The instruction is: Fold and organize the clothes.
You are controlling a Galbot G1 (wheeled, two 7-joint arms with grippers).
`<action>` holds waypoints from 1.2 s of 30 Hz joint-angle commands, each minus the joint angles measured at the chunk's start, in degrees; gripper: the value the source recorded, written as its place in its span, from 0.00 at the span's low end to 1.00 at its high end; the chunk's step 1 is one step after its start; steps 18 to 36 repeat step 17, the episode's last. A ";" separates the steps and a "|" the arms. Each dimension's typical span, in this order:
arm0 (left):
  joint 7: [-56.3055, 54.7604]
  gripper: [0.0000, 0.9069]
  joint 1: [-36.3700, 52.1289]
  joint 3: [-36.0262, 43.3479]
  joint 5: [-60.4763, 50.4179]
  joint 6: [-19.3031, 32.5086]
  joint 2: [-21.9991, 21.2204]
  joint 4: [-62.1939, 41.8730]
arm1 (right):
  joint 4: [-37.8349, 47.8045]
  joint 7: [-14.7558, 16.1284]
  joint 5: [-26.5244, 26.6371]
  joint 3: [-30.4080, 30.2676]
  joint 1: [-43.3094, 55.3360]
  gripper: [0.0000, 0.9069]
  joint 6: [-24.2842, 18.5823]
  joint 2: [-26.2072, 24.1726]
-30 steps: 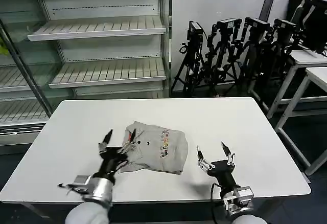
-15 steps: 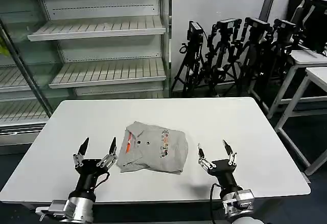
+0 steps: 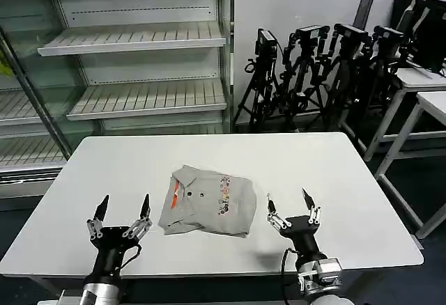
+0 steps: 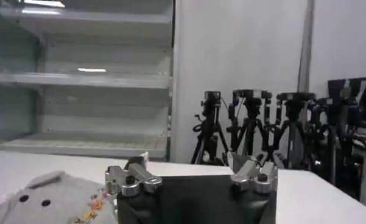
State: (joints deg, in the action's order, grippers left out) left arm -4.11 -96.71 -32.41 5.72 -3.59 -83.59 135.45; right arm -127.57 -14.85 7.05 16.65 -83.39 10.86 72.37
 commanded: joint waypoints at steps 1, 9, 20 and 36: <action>0.40 1.00 -2.21 -0.74 -2.57 0.49 -1.50 1.46 | -0.39 -0.75 -1.70 -0.84 -0.05 1.00 0.08 0.53; 0.44 1.00 -2.43 0.31 -2.61 -0.15 -1.24 1.40 | -0.27 -0.67 -3.58 -0.87 -1.20 1.00 -0.55 1.63; 0.44 1.00 -2.09 1.10 -2.67 -0.53 -1.04 0.61 | -0.13 -0.94 -4.12 -0.76 -0.92 1.00 -0.28 1.67; 0.44 1.00 -2.09 1.10 -2.67 -0.53 -1.04 0.61 | -0.13 -0.94 -4.12 -0.76 -0.92 1.00 -0.28 1.67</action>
